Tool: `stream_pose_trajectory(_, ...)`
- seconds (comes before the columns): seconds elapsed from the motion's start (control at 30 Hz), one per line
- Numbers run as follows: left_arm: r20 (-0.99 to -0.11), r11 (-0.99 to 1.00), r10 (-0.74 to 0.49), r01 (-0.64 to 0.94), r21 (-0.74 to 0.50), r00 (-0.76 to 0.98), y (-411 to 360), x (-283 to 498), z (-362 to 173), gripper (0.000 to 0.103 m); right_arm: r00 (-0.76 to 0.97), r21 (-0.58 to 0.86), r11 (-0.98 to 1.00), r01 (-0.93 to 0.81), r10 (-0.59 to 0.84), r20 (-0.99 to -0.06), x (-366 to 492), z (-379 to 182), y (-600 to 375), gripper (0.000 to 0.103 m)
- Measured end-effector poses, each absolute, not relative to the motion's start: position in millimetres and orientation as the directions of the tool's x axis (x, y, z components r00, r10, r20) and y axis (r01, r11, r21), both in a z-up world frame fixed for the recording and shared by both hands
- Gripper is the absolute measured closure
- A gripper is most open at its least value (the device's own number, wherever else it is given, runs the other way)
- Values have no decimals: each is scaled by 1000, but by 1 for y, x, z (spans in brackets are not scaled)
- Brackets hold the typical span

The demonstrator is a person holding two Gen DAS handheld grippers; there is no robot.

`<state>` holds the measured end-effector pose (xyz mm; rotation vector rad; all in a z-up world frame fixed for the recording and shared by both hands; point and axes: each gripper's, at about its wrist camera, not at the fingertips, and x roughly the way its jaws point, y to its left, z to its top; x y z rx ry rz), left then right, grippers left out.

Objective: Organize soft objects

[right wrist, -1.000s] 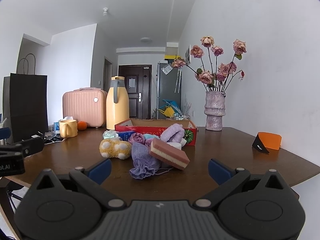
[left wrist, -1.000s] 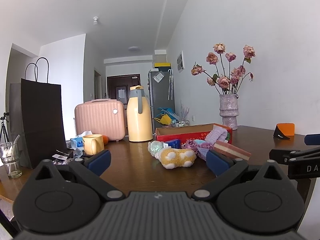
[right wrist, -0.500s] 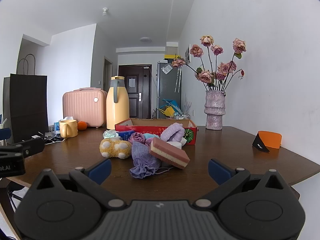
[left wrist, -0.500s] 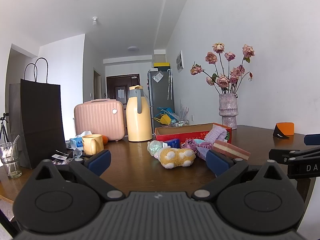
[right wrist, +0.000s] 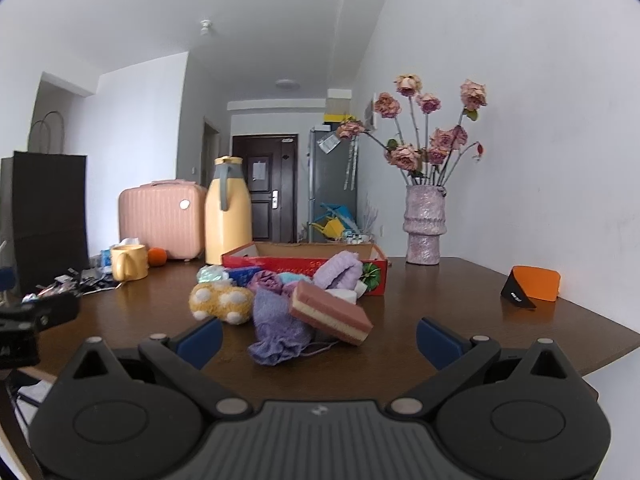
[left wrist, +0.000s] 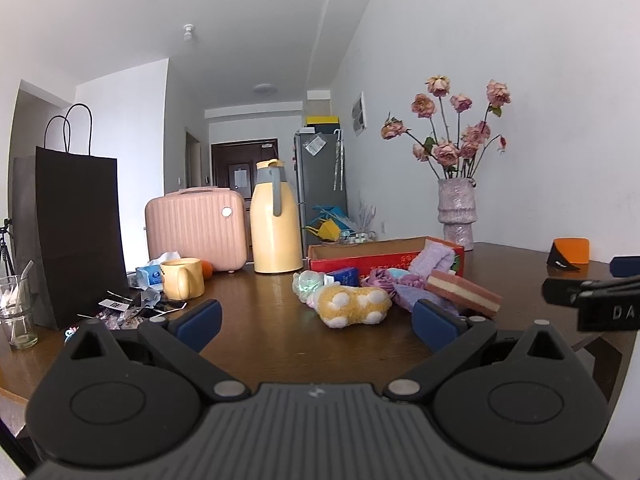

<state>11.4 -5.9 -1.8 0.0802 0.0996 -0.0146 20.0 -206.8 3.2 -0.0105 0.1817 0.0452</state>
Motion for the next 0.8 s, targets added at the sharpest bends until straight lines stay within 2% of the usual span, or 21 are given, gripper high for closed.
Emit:
stream_pose_trajectory(0.33, -126, 995, 26, -14, 95, 992, -13, 69, 4, 0, 981, 52, 999, -2, 12, -191, 61, -2, -224, 0)
stream_pose_trajectory(0.47, -130, 992, -11, 27, 122, 991, -22, 95, 6, 0, 976, 75, 997, -15, 31, -214, 84, -3, -232, 0)
stream_pose_trajectory(0.57, -147, 998, -51, 55, 21, 988, -22, 116, 8, 0, 969, 79, 997, -17, 36, -242, 103, -2, -237, 0)
stream_pose_trajectory(0.6, -168, 998, -67, 67, -5, 983, -23, 124, 9, 0, 966, 87, 996, -27, 48, -253, 111, -1, -240, 0)
stream_pose_trajectory(0.67, -233, 991, -123, 133, 26, 965, -32, 144, 11, 0, 960, 105, 994, -35, 62, -274, 127, -2, -246, 0)
stream_pose_trajectory(0.8, -266, 982, -175, 189, 26, 948, -53, 169, 13, 0, 951, 156, 984, -89, 130, -279, 154, -10, -260, 0)
